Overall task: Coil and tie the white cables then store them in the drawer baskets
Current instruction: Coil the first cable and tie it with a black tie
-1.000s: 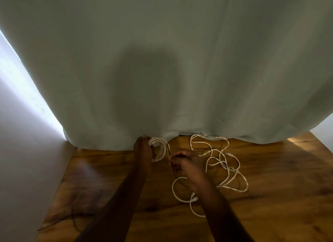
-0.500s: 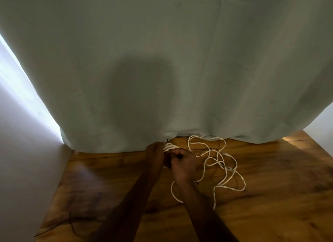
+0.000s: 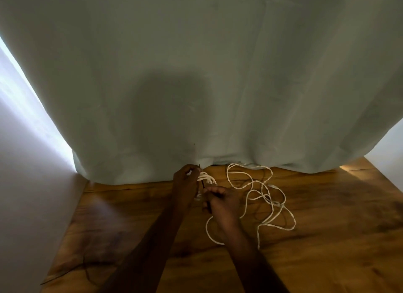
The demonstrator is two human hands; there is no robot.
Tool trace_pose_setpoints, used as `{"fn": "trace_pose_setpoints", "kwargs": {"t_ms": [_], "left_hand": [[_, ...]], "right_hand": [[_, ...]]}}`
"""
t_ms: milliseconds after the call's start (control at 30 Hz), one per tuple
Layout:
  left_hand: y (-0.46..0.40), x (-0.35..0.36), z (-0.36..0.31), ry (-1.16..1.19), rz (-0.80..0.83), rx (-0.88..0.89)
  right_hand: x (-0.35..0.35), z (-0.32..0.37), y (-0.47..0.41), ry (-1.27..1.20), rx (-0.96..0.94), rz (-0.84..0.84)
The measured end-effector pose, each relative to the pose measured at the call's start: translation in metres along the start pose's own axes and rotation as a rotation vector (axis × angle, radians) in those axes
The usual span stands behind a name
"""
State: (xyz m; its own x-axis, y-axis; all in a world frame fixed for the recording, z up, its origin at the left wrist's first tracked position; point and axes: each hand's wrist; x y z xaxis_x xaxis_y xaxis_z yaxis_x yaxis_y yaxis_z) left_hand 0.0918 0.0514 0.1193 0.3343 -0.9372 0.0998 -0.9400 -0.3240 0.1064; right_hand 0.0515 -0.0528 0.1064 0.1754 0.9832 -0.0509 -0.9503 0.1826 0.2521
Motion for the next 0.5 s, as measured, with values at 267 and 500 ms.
{"fn": "trace_pose_setpoints", "kwargs": {"t_ms": [267,500], "left_hand": [[0.013,0.006,0.007,0.086,0.084,-0.148],[0.017,0.006,0.007,0.122,0.074,-0.265]], "right_hand": [[0.0,0.001,-0.002,-0.006,-0.035,-0.123],[0.012,-0.013,-0.004,0.041,-0.056,-0.168]]}}
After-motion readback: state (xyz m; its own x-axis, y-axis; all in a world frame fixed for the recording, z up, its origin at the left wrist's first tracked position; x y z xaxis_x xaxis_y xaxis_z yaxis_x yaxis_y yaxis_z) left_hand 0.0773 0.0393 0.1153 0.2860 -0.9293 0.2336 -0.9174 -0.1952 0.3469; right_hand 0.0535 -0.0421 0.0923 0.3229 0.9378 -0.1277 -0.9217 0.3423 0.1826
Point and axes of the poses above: each hand's wrist, its own y-axis away from the middle knuckle, its own x-axis out of the palm, z = x × y, and after that the axes turned 4 degrees about y, right-handed
